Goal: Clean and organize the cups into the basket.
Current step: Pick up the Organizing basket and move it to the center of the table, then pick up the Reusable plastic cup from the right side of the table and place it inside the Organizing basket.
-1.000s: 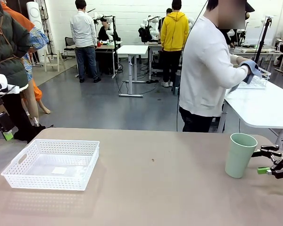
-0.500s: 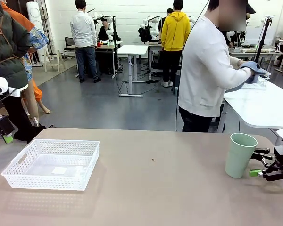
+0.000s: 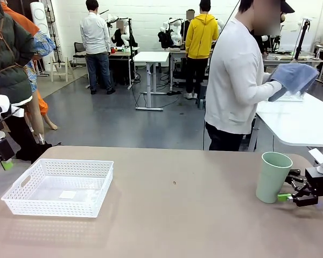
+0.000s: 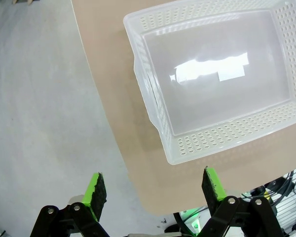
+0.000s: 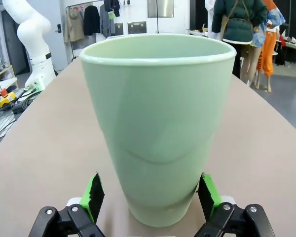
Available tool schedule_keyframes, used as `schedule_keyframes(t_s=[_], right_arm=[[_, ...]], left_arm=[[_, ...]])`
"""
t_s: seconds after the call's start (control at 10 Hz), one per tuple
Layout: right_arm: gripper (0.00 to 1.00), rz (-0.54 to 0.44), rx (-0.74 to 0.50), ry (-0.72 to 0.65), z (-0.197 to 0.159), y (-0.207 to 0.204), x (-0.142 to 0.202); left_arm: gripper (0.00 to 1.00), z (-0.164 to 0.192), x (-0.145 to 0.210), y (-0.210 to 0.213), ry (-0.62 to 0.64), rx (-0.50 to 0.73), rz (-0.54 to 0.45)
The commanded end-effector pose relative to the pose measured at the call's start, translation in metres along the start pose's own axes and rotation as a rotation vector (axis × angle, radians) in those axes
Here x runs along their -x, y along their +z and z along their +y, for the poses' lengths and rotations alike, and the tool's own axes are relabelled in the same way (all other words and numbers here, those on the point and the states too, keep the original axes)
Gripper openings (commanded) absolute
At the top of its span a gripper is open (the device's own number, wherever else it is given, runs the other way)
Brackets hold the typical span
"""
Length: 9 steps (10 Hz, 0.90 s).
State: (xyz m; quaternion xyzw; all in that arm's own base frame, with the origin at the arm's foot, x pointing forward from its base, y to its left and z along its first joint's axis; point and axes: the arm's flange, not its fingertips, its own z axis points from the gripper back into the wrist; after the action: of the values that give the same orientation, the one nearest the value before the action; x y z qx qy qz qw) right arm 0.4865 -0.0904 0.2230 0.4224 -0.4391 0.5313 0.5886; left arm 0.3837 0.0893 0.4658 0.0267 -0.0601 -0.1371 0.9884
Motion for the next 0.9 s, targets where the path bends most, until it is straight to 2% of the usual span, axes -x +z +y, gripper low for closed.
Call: schedule_keyframes(t_s=[0.0, 0.4, 0.8], right_arm=[[1.00, -0.027, 0.019, 0.035, -0.011, -0.011, 0.003], [1.00, -0.022, -0.003, 0.015, -0.020, -0.033, 0.011], [1.00, -0.016, -0.010, 0.007, -0.020, -0.036, 0.014]], left_arm=[[1.00, 0.003, 0.005, -0.006, -0.050, -0.017, 0.016], [1.00, 0.005, 0.005, -0.016, -0.039, -0.012, 0.052], [1.00, 0.004, 0.006, -0.029, -0.022, 0.014, 0.081]])
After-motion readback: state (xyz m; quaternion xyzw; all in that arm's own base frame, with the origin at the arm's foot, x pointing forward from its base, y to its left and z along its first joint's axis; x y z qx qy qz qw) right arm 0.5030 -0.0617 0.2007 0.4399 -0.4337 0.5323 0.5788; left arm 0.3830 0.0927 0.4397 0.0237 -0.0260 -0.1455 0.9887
